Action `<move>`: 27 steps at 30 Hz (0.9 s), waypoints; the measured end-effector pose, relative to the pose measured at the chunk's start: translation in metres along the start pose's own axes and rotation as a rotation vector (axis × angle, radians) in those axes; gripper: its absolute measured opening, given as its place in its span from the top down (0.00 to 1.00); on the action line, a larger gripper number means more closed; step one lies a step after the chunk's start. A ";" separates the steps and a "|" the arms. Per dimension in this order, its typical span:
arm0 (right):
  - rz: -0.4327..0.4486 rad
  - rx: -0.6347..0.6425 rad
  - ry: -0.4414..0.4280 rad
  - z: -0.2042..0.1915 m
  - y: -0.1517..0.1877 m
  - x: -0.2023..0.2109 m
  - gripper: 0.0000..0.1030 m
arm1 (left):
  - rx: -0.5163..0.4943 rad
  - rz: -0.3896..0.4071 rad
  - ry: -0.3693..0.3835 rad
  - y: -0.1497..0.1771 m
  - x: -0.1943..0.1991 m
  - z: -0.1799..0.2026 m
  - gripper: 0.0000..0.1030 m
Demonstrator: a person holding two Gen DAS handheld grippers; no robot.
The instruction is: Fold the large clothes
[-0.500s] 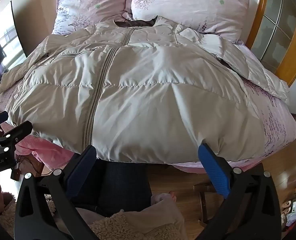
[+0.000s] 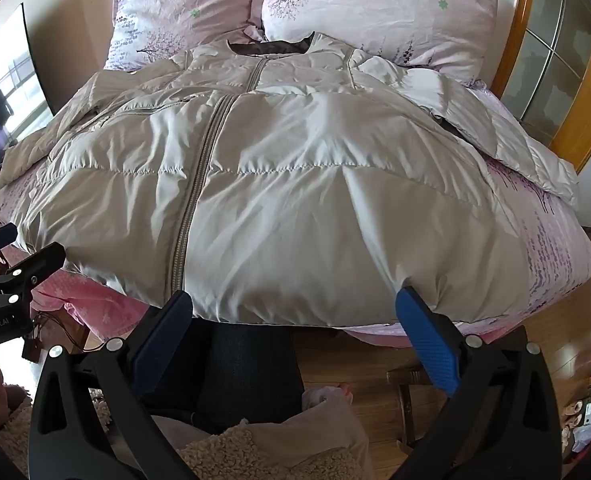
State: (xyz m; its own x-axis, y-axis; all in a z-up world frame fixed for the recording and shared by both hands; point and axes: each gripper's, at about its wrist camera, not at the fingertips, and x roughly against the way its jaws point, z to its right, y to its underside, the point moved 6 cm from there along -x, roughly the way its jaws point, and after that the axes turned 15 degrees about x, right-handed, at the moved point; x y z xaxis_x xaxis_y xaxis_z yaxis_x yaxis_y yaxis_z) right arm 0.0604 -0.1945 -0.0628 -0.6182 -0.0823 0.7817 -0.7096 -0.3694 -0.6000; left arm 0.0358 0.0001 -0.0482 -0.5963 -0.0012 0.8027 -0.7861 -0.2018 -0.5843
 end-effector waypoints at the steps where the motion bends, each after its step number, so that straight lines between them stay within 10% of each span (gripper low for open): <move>1: 0.000 0.000 0.000 0.000 0.000 0.000 0.01 | 0.000 0.000 0.000 0.000 0.000 0.000 0.02; 27: 0.006 -0.008 -0.004 0.001 0.001 0.000 0.01 | 0.000 -0.001 0.000 0.000 0.000 0.000 0.02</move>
State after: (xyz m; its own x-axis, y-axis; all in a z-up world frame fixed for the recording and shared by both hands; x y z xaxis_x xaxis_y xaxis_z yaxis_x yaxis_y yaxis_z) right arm 0.0605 -0.1957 -0.0631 -0.6211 -0.0881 0.7788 -0.7088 -0.3610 -0.6061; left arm 0.0358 0.0000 -0.0482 -0.5953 -0.0014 0.8035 -0.7868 -0.2016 -0.5833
